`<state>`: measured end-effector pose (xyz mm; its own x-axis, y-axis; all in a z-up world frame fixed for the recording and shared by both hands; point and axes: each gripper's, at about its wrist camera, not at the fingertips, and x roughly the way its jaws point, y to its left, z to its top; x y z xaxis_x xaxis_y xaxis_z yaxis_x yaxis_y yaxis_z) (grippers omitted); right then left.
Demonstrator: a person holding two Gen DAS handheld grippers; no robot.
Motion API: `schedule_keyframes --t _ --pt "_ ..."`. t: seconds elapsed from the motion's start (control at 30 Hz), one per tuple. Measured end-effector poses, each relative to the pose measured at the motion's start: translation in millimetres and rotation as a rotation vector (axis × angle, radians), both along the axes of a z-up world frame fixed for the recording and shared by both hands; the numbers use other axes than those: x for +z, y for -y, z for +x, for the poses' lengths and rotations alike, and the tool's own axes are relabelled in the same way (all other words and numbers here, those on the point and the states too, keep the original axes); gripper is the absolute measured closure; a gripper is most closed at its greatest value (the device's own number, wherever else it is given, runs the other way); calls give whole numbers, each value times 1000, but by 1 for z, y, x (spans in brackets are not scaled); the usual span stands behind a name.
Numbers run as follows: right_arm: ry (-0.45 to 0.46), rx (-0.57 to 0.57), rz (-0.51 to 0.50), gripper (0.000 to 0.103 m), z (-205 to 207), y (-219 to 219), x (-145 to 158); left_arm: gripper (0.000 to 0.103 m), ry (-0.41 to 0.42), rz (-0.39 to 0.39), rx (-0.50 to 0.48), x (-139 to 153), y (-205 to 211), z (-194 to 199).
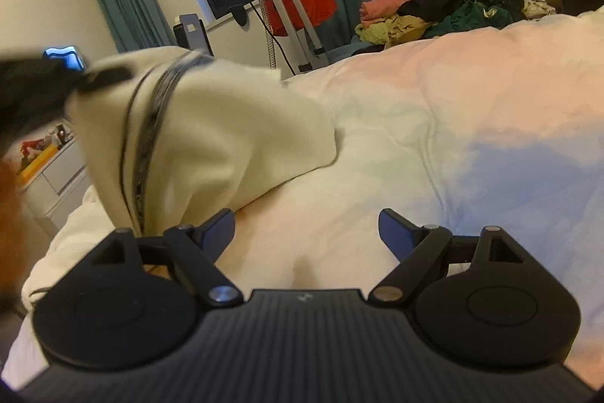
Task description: Fold clothes
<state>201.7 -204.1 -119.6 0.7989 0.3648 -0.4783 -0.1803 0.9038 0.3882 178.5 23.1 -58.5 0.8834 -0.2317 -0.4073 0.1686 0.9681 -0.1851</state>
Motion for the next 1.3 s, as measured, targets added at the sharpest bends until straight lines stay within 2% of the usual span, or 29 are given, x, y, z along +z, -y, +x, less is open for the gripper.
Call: schedule_keyframes --t 0.13,0.17,0.27,0.4,0.5,0.57,0.67,0.77,0.87,0.93,1.0,1.07,1.1,1.13,1.17,1.2,1.23,1.3 --pt "6 11 6 18 -19 -1 11 101 -83 -73 -17 -25 -12 -70" --pt "8 12 7 18 -24 -1 14 100 -114 -73 -14 -33 -15 -75" --pt "-7 5 40 18 -36 1 15 100 -161 -116 -9 -46 -24 -83" --pt "-82 29 158 33 -31 6 14 100 -174 -170 -2 -50 -33 -83" --pt "-117 54 230 33 -14 6 22 100 -191 -224 16 -52 -45 -82" --pt "-108 83 268 33 -1 3 31 100 -214 -272 33 -54 -52 -80" --pt "-126 100 233 33 36 -13 42 100 -241 -420 16 -58 -66 -72" --pt "-147 102 242 33 96 -36 51 100 -260 -469 17 -66 -74 -62" --pt "-166 82 258 33 160 -65 59 100 -248 -449 13 -73 -77 -53" --pt "-168 60 288 33 201 -83 63 100 -268 -487 2 -83 -81 -48" --pt "-167 48 258 33 240 -106 62 100 -306 -569 -20 -95 -87 -41" --pt "-191 20 156 33 272 -131 56 100 -338 -631 -25 -108 -95 -32" --pt "-202 15 93 35 283 -143 50 100 -352 -652 -22 -113 -99 -28" --pt "-213 9 29 51 295 -155 44 100 -365 -670 -21 -118 -102 -24" --pt "-224 3 -24 62 305 -165 39 100 -367 -669 -26 -121 -103 -22" --pt "-239 -4 -34 83 309 -170 33 100 -369 -667 -31 -123 -104 -21" --pt "-247 -12 -46 92 311 -173 32 100 -372 -664 -37 -126 -104 -19" --pt "-227 -22 -95 94 308 -177 38 100 -372 -633 -76 -125 -101 -15"
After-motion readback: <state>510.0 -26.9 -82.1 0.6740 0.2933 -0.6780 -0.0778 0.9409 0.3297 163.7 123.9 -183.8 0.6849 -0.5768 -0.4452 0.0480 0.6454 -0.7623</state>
